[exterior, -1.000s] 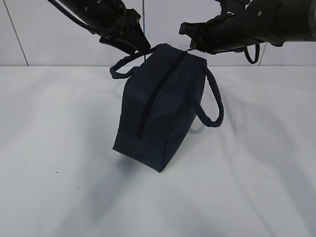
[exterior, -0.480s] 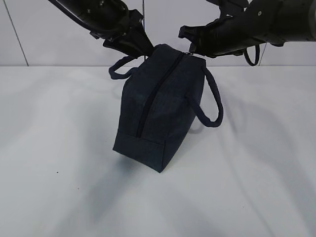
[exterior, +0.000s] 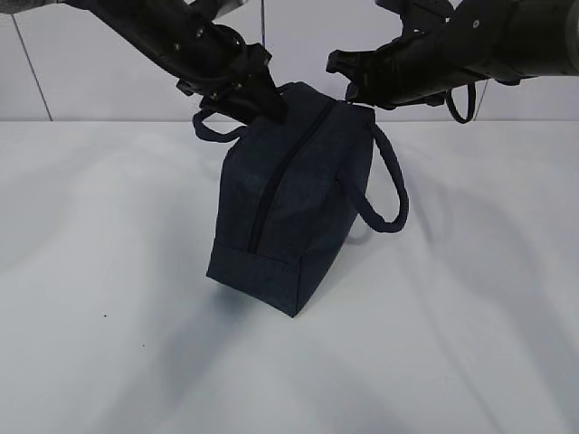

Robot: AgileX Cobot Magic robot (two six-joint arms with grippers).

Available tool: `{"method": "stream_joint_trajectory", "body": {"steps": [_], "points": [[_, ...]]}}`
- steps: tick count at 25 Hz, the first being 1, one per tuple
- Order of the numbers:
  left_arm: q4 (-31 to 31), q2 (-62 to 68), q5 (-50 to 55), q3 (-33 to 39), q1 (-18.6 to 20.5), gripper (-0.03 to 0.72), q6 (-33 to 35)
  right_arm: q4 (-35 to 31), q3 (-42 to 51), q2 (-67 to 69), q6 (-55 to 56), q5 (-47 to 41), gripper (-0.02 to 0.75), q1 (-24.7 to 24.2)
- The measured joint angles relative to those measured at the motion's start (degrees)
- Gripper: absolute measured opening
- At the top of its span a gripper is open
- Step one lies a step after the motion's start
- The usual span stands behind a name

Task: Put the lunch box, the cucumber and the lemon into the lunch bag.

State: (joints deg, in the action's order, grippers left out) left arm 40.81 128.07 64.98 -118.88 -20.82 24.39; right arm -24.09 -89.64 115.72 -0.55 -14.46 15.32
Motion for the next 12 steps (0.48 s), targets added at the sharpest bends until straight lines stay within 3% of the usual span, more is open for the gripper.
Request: {"method": "stream_joint_trajectory", "body": {"steps": [4,8,10,12], "points": [[0.37,1.02,0.00,0.00,-0.48,0.316,-0.10,0.00,0.00,0.00,0.00,0.11,0.017,0.00],[0.56,1.27,0.94,0.00,-0.52,0.076,-0.10,0.00,0.00,0.00,-0.09,0.97,0.017,0.00],[-0.06,1.27,2.34,0.00,-0.52,0.013,-0.10,0.00,0.00,0.00,-0.09,1.22,0.017,0.00],[-0.78,1.27,2.82,0.00,-0.52,-0.001,-0.10,0.00,0.00,0.00,-0.09,1.22,0.017,0.00]]}}
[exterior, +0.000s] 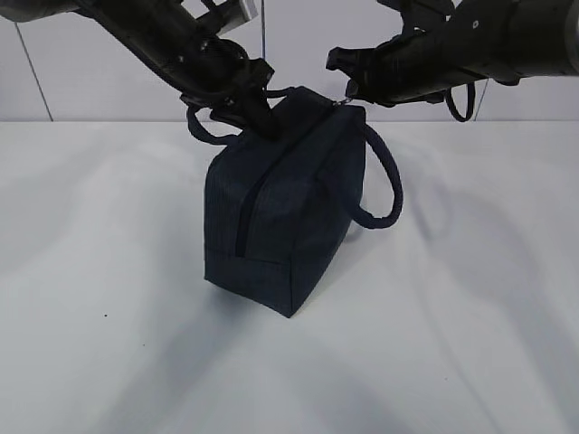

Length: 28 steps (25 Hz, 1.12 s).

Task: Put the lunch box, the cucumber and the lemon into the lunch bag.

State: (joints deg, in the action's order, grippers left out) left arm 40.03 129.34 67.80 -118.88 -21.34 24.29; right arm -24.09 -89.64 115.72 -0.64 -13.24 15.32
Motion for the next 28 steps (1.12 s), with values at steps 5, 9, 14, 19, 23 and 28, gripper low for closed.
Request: {"method": "stream_joint_trajectory", "body": {"steps": [5,9,14,19,23,28], "points": [[-1.50,0.00,0.21,-0.12,0.00,-0.005,-0.39,0.00,0.00,0.00,0.00,-0.36,0.017,0.00],[-2.07,-0.23,0.31,-0.12,-0.09,-0.005,-3.58,0.00,-0.13,-0.20,0.00,-0.75,0.017,0.00],[-2.34,-1.57,0.53,0.92,-0.35,-0.005,-8.25,0.34,-0.89,-0.20,-0.21,-0.38,0.017,0.00],[-2.34,-4.84,0.31,5.40,-0.87,-0.006,-9.32,0.36,-0.89,-0.20,-0.47,-0.12,0.017,0.00],[-2.34,-7.15,0.19,7.53,-0.99,-0.006,-9.56,0.36,-0.89,-0.20,-0.58,-0.04,0.017,0.11],[-1.84,-9.20,0.19,7.89,-0.98,-0.006,-9.50,0.36,-0.92,0.03,-0.67,0.21,0.017,0.35]]}}
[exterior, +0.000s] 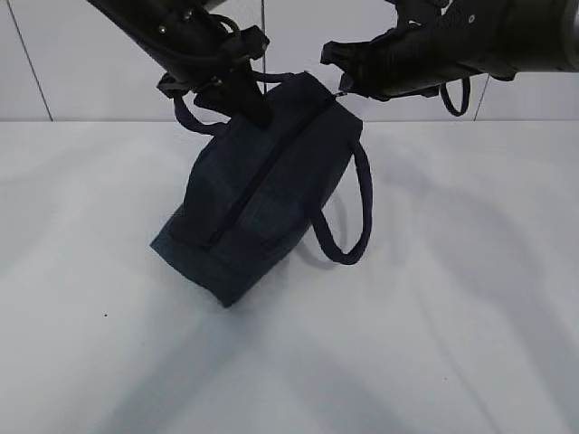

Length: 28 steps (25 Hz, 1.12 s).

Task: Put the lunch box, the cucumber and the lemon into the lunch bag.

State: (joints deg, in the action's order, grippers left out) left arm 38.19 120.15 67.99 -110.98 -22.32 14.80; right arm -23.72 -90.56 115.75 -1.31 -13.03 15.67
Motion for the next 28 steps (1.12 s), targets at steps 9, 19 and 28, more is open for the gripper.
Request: {"method": "stream_joint_trajectory", "body": {"steps": [9,19,28], "points": [[0.96,-0.87,0.11,0.14,-0.55,-0.007,-1.41,-1.39,-0.23,2.66,-0.03,1.38,0.017,0.10],[1.01,-0.87,0.83,0.27,-2.53,-0.008,-1.72,-5.26,-0.58,5.48,-0.03,0.48,0.017,0.10],[-0.06,-0.87,1.92,0.54,-2.53,-0.008,-1.95,-7.92,-0.70,8.00,-0.03,-2.42,0.017,-0.23]]}}
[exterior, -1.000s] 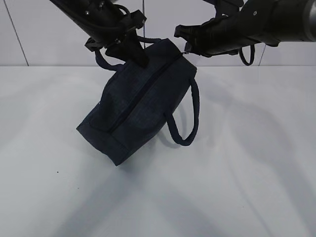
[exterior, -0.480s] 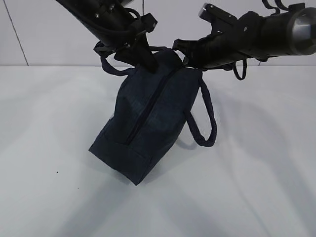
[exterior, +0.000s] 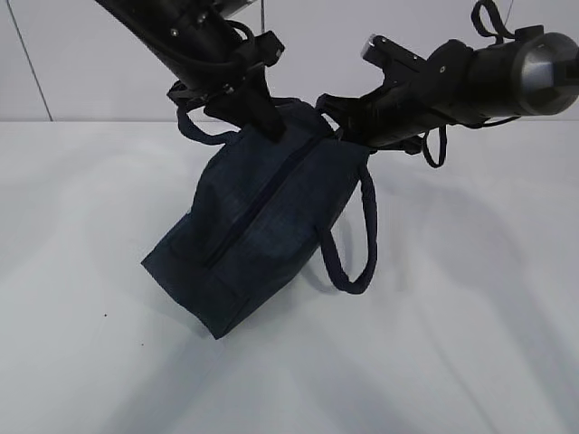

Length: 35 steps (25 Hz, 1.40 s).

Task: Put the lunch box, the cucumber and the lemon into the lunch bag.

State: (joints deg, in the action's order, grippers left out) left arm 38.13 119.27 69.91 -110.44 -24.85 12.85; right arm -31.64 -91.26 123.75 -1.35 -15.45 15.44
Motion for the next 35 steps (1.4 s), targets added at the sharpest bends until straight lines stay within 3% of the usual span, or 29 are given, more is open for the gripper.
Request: {"method": "stream_joint_trajectory", "body": {"steps": [8,23,26,31,35], "points": [[0.52,-0.82,-0.47,5.85,0.00,-0.008,0.45,-1.02,-0.58,1.36,-0.58,-2.90,0.017,-0.11],[-2.95,-0.82,-0.52,5.98,0.00,0.003,0.77,-6.16,-1.72,2.79,-3.70,-6.24,0.017,-0.22],[-3.18,-0.82,-0.27,5.98,0.00,0.073,0.77,-6.16,-3.54,2.16,-5.23,-8.34,0.017,-0.33],[-3.39,-1.02,-0.27,5.98,0.00,0.309,-0.51,-6.16,-4.55,2.03,-6.31,-10.79,0.017,-0.33],[-3.39,-1.60,-0.17,5.98,0.00,0.351,-0.77,-6.51,-4.55,2.03,-7.89,-12.12,0.017,-0.41]]}}
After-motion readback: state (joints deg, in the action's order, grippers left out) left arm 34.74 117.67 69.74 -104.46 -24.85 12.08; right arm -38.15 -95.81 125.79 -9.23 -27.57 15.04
